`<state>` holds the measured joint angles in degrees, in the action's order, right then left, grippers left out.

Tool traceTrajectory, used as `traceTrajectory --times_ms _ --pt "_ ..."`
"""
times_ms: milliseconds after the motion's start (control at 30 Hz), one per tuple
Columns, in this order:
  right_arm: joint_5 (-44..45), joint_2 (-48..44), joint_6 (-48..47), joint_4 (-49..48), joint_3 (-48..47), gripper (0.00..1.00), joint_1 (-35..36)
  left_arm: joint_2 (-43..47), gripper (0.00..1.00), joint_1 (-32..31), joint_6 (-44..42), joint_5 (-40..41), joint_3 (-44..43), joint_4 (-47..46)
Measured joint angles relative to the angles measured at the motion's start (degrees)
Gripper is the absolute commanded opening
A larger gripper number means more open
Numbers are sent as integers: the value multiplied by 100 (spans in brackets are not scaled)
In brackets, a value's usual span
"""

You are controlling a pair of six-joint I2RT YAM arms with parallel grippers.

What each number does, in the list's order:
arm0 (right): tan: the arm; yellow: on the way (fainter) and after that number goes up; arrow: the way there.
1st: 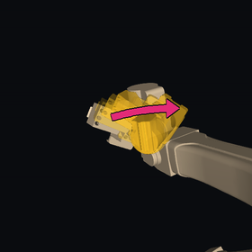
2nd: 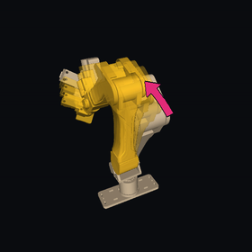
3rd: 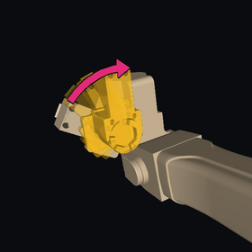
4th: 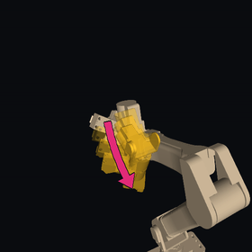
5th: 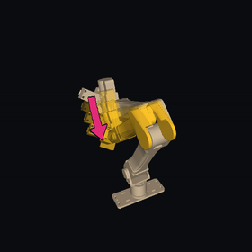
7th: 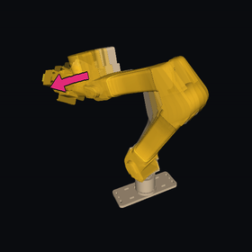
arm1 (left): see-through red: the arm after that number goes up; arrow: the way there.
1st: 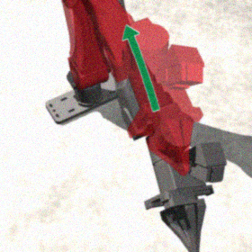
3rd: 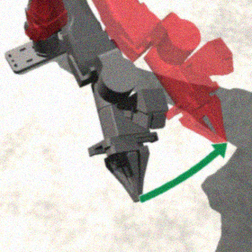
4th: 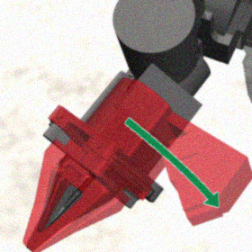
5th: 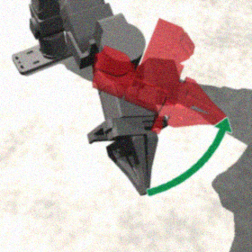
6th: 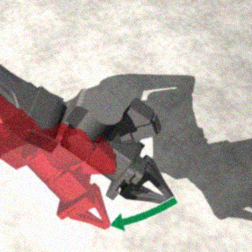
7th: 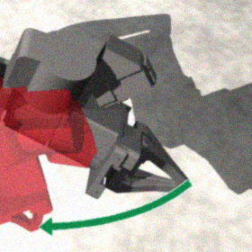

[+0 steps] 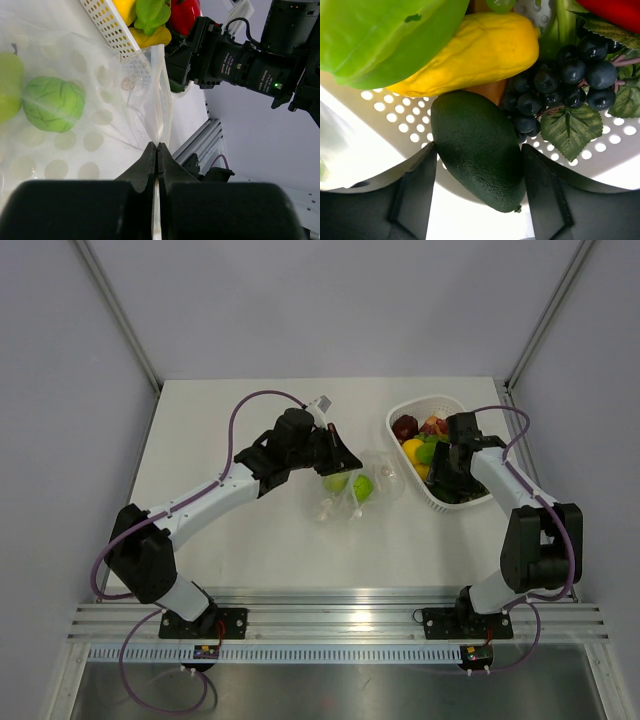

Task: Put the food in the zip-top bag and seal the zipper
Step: Pick up the fake fruit from the bin.

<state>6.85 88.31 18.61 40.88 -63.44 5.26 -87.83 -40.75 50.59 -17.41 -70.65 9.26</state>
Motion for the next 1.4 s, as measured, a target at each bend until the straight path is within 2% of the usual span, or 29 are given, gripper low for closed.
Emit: traceTrajectory --times_ms 33,100,367,833,1133,1400 --pt "9 -2 -4 2 0 55 0 0 0 0 0 0 0 2" --pt "20 -13 -7 11 0 48 0 -2 0 0 0 0 0 0" --pt "227 -345 68 48 0 36 0 -42 0 0 2 -2 0 -2" --pt "721 -1001 219 109 -20 31 0 -55 0 0 2 -7 -2 -4" --pt "693 -1373 243 232 -479 31 0 -424 0 0 7 -120 -238 -24" --pt "684 -1226 278 188 -629 30 0 -603 0 0 48 -234 -328 -101"
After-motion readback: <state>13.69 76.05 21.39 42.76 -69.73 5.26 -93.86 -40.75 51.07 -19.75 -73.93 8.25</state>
